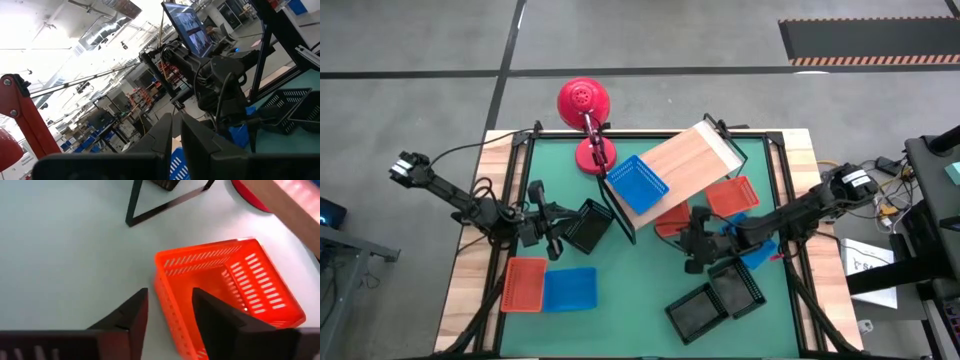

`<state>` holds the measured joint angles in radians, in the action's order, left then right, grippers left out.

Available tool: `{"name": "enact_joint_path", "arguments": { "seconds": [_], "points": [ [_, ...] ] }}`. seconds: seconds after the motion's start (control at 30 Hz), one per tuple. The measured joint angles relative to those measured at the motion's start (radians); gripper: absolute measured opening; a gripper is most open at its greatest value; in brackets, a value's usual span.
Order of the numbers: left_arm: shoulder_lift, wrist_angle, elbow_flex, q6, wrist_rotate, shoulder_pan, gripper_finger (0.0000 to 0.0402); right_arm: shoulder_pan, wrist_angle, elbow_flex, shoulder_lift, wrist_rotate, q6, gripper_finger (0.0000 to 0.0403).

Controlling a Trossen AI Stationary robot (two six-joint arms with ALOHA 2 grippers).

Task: Stack baskets on shelf by color
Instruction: Put the middle orange basket on the shelf

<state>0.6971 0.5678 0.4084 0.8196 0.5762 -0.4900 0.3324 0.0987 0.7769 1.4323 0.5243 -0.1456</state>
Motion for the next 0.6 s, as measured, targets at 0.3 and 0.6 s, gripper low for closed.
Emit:
{"name": "enact_joint_path", "arguments": {
  "seconds": [0.3,0.6],
  "points": [
    [0.000,0.000,0.000,0.001,0.000,0.000,0.0022,-0.053,0.005,0.001,0.062,-0.008,-0.005,0.0183],
    [0.000,0.001,0.000,0.007,0.000,0.000,0.0022,-0.074,0.053,0.002,0.076,-0.091,-0.011,0.0160]
  ]
}}
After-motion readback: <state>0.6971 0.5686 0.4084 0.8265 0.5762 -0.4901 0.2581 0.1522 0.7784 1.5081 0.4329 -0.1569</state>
